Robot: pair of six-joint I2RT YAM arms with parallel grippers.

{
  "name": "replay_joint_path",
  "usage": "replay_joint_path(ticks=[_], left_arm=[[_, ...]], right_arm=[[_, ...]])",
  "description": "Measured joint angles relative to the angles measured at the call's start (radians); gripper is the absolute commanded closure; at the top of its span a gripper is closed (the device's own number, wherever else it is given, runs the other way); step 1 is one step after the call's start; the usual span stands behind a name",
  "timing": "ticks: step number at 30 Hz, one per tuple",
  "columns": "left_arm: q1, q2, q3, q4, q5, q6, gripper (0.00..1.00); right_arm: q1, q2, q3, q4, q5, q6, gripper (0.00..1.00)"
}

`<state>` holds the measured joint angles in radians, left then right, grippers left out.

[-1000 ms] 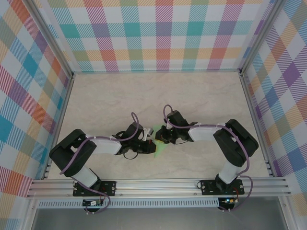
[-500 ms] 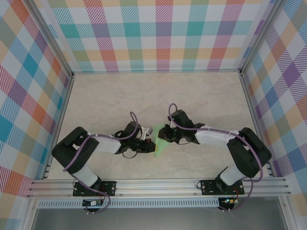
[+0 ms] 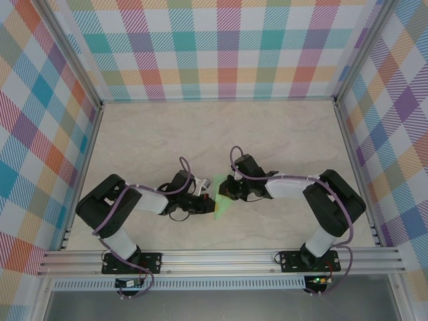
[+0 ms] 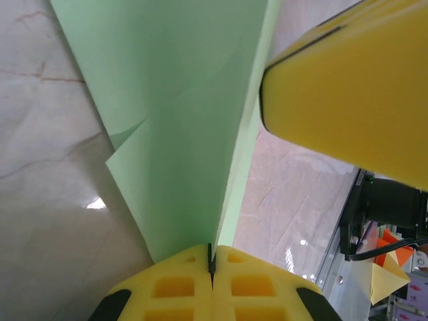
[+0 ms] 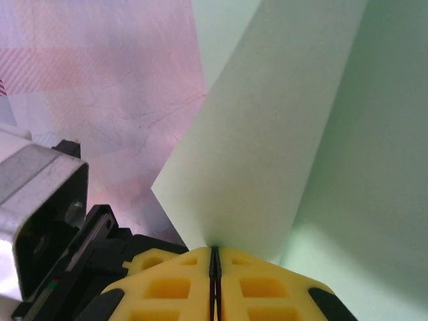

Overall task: Fold a paper plane with a square sheet of paper (pick it up from the middle)
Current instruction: Fourth fold the wing at the center of the table.

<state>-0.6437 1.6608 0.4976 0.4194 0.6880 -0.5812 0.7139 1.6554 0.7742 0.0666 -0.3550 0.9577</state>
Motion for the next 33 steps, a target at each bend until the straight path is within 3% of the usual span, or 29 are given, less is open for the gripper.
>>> replay_joint_path(ticks=[33], left_arm=[[0.04, 0.036, -0.011, 0.058, 0.067, -0.054, 1.0]], right_arm=[[0.0, 0.085, 0.06, -0.018, 0.016, -0.001, 0.89]])
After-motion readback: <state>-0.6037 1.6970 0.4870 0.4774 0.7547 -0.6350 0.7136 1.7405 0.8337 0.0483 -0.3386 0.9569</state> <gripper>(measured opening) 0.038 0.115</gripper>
